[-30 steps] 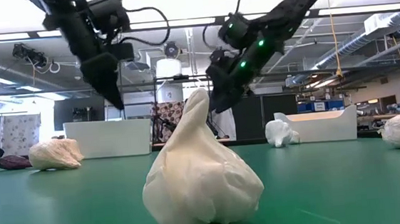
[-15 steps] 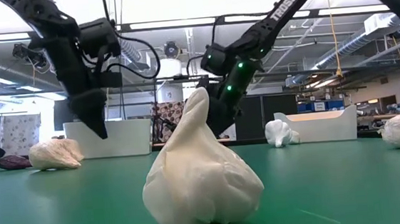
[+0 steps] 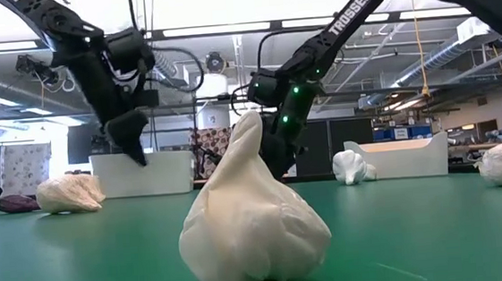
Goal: Sort produce into baskets
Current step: Put the top violet eggplant into the left white bin, then put the right violet eggplant into the left white bin
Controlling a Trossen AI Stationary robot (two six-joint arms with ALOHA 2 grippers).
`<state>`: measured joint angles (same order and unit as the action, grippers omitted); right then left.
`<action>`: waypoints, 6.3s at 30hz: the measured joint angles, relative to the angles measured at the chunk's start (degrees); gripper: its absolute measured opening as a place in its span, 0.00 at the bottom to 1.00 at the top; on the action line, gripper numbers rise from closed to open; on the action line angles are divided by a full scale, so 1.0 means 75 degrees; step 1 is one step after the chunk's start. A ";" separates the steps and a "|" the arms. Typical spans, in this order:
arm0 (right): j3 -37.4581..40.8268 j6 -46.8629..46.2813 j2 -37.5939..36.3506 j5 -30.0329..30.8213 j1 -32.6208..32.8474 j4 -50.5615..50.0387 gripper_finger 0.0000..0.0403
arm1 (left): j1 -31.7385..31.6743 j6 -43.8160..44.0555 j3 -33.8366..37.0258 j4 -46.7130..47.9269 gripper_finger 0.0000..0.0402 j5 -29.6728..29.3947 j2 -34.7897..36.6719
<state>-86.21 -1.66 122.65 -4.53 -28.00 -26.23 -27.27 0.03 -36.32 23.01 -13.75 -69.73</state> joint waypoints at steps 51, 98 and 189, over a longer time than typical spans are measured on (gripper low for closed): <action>-0.0006 -0.0753 -0.1825 0.5557 0.3577 0.0043 0.42 | -0.0269 0.1093 -0.0222 -0.2609 0.11 0.2907 0.0226; 0.2075 -0.3739 -0.0988 0.3323 0.5953 0.2532 0.50 | 0.3005 0.0024 0.0593 -0.3422 0.48 0.1793 0.0866; 0.2066 -0.2176 -0.0064 0.5025 0.4840 0.4176 0.54 | 0.1603 0.1007 0.1278 -0.4971 0.25 -0.1040 -0.0767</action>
<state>-70.72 -17.98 122.17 33.16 8.30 5.09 -15.25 7.58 -26.74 -14.27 -21.55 -75.49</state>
